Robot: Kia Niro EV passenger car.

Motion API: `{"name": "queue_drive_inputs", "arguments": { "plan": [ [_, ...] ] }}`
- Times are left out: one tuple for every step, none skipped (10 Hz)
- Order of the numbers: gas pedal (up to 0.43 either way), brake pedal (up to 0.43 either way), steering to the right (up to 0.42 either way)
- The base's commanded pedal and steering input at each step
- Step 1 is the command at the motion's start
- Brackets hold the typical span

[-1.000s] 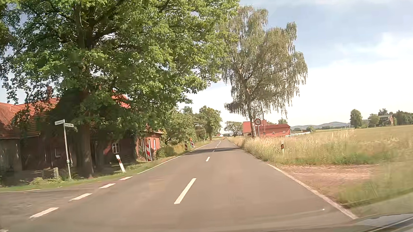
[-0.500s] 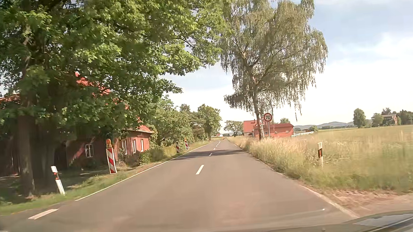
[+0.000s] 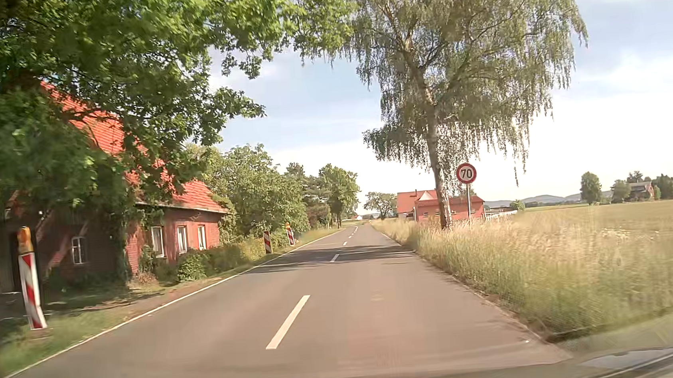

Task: Follow the waypoints while adhering to traffic rules and regulations

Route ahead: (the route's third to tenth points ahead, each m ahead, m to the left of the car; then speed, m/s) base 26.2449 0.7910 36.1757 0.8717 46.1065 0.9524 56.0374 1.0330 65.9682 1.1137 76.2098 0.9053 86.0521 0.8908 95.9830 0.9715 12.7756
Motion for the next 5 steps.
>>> {"name": "queue_drive_inputs", "arguments": {
  "plan": [
    [0.169,0.0,-0.001],
    [0.177,0.0,-0.001],
    [0.177,0.0,-0.001],
    [0.189,0.0,-0.002],
    [0.189,0.0,-0.001]
  ]
}}
